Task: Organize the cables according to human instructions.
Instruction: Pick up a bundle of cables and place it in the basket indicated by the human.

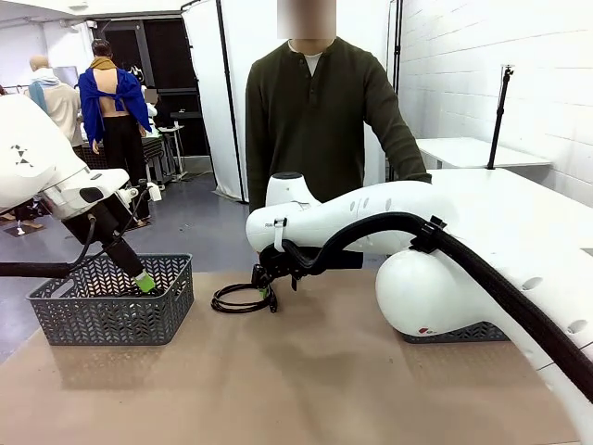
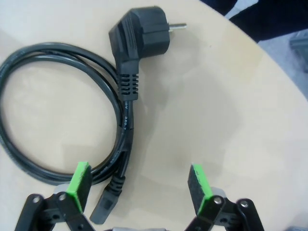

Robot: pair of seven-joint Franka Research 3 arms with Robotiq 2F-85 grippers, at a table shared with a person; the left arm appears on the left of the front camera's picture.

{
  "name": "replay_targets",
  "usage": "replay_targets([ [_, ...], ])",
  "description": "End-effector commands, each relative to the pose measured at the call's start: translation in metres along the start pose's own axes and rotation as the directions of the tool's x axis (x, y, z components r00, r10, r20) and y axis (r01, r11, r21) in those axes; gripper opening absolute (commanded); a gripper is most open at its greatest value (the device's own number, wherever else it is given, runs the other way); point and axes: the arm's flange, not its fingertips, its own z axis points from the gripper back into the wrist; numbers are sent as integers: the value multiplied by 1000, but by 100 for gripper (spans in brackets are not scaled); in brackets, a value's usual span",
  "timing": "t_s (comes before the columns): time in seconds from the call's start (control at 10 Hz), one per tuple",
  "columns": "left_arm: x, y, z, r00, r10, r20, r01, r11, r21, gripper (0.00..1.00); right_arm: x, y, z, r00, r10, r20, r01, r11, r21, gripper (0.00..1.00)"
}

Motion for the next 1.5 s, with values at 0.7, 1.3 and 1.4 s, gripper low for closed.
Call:
replay_targets([
  [0.7, 1, 1, 1, 1000, 0, 1, 0, 1000, 3, 100, 30, 4, -9, 997, -75, 13, 75, 996, -51, 100],
  [1.3, 1, 1, 1, 1000, 0, 1, 0, 1000, 3, 100, 32, 5, -16, 997, -68, -32, 66, 996, -61, 76],
  [1.4, 1, 1, 1, 1000, 0, 1, 0, 1000, 3, 100, 33, 5, -15, 997, -71, -33, 69, 996, -58, 60],
])
